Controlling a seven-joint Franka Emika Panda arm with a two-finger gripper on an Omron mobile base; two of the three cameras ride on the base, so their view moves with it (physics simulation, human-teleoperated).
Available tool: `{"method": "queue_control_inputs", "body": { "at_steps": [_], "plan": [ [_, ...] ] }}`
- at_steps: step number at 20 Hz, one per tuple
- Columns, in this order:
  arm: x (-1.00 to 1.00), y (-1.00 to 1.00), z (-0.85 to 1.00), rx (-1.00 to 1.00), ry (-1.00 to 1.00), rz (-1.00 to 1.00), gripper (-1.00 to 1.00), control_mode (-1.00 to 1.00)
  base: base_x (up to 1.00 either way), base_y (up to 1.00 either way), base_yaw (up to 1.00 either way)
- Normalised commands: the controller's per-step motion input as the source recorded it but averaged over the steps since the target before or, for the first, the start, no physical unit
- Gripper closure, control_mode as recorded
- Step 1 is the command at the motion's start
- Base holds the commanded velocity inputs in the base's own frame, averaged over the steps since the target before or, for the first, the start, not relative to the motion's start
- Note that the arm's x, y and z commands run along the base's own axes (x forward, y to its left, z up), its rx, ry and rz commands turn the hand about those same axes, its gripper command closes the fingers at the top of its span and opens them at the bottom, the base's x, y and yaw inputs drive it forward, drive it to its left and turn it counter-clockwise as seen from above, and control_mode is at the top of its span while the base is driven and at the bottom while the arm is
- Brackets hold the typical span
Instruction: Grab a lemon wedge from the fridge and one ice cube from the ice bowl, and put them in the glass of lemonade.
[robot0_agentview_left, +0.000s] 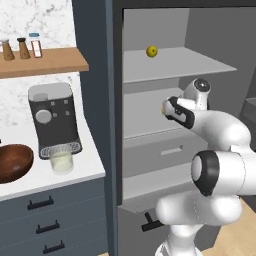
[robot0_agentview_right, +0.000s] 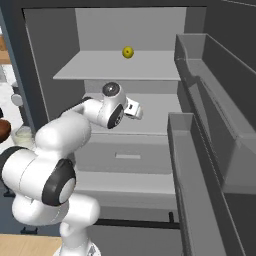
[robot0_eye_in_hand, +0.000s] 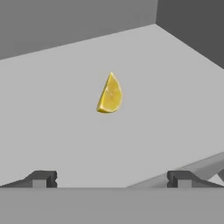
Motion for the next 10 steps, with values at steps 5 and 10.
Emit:
{"method": "queue_control_inputs", "body": {
  "at_steps": [5, 10],
  "plan": [
    [0.24, 0.04, -0.24, 0.00, 0.05, 0.01, -1.00, -1.00, 0.00, 0.00, 0.00],
    [0.08, 0.18, -0.50, 0.00, 0.01, 0.01, -1.00, -1.00, 0.00, 0.00, 0.00]
  ]
}}
